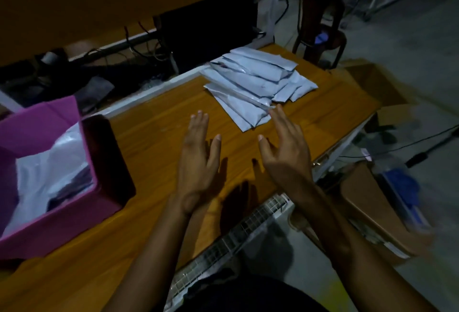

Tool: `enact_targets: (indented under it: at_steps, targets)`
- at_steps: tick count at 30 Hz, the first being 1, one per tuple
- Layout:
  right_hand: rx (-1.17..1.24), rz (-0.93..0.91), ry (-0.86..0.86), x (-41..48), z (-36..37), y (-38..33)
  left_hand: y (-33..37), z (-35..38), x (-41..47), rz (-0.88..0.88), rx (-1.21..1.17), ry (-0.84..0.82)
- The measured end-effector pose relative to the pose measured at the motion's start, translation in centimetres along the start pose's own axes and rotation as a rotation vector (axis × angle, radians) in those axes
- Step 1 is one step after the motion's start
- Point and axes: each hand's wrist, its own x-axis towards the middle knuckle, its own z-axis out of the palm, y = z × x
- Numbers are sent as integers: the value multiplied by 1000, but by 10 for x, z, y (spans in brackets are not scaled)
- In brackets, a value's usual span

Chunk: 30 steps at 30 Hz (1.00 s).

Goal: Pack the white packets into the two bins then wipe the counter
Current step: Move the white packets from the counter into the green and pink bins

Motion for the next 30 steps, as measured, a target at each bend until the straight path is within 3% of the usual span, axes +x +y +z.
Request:
enact_targets:
  at_steps: [8, 13, 16, 21, 24, 27, 30]
  targets:
    - [14, 49, -51, 102, 20, 53, -7, 46, 119, 31, 40, -4]
    - [-13, 46, -147, 177, 28, 99, 4, 90, 193, -73, 53, 51]
    - [14, 23, -235, 230, 35, 124, 10, 124, 234, -169, 55, 32]
    - [-100, -44, -243, 323, 54, 160, 5, 185, 282, -516, 284, -201]
    - [-162, -129, -277, 372, 75, 179, -10, 210, 279, -598, 388, -139]
    - [-278, -270, -406, 406, 100, 204, -25, 218, 273, -582, 471, -68]
    - [-377, -233, -632, 421, 123, 221, -29, 216, 272, -625, 438, 7]
